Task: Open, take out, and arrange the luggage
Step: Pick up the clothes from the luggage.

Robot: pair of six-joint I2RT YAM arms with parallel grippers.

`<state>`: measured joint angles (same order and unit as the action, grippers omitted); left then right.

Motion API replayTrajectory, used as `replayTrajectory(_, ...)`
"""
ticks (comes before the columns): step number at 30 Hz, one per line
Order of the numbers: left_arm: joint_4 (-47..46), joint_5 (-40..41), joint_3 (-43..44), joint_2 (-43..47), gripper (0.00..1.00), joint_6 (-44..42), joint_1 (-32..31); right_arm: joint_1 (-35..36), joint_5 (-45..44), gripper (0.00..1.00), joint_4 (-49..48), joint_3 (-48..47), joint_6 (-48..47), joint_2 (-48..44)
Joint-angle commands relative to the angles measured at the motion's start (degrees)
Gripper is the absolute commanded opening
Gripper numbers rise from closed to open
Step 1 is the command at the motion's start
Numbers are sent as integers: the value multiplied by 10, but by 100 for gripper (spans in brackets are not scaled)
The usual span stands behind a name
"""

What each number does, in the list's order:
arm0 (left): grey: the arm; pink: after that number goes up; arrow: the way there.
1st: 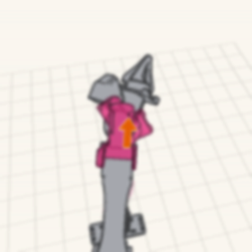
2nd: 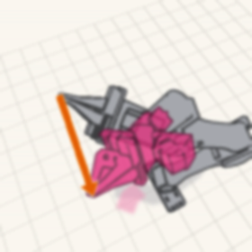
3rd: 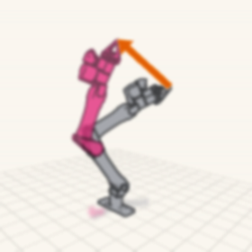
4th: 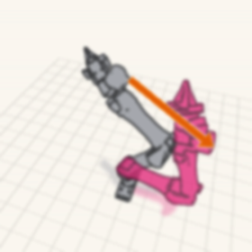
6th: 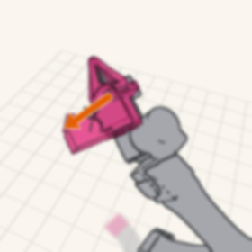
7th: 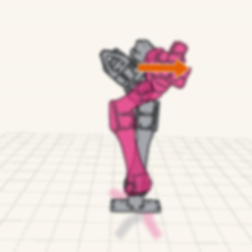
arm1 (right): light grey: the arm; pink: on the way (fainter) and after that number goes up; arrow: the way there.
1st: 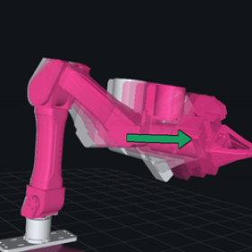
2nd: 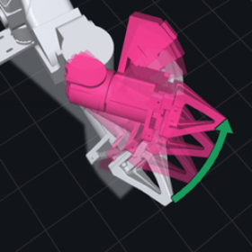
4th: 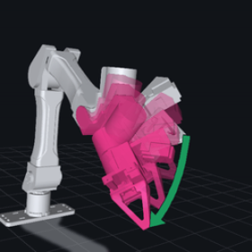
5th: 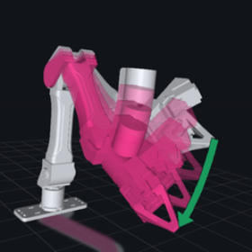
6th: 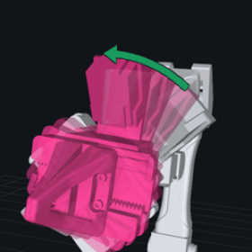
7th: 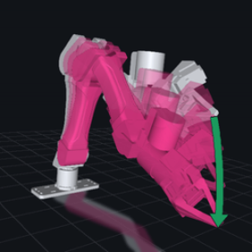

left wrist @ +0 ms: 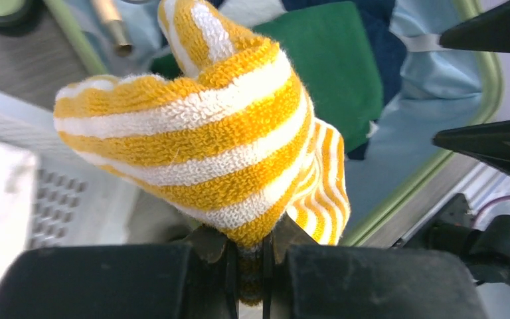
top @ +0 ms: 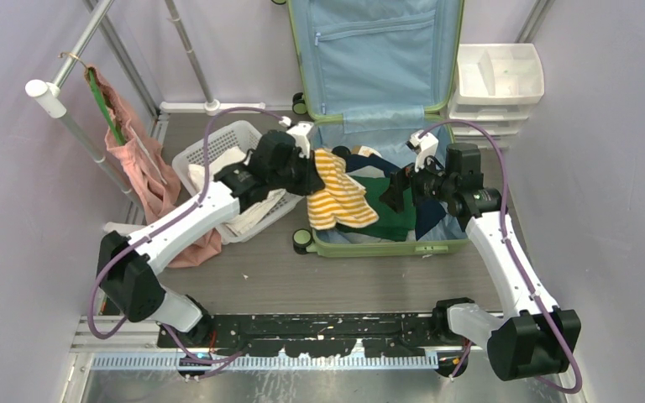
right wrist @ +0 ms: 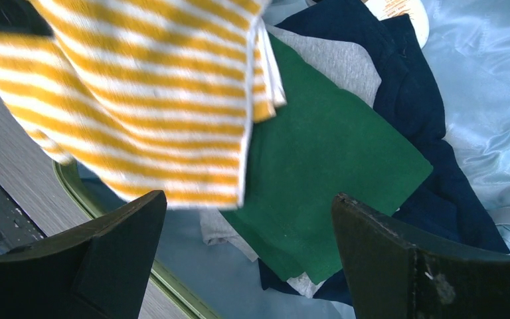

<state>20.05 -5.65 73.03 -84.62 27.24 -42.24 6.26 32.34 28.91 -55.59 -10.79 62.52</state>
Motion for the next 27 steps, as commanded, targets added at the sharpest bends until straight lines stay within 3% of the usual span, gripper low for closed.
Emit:
replayTrajectory(1,147,-22,82,12,0,-105,34,-2,-6,100,-21,0,-16,-1)
replayTrajectory(8,287,51,155,-18,0,-209,80,-1,-4,100,-19,2,-19,7)
replayTrajectory(17,301,140,180,-56,0,-268,131,-2,-3,100,-17,4,-25,11)
replayTrajectory(27,286,300,181,-139,0,-455,145,-1,-2,100,-16,4,-30,10)
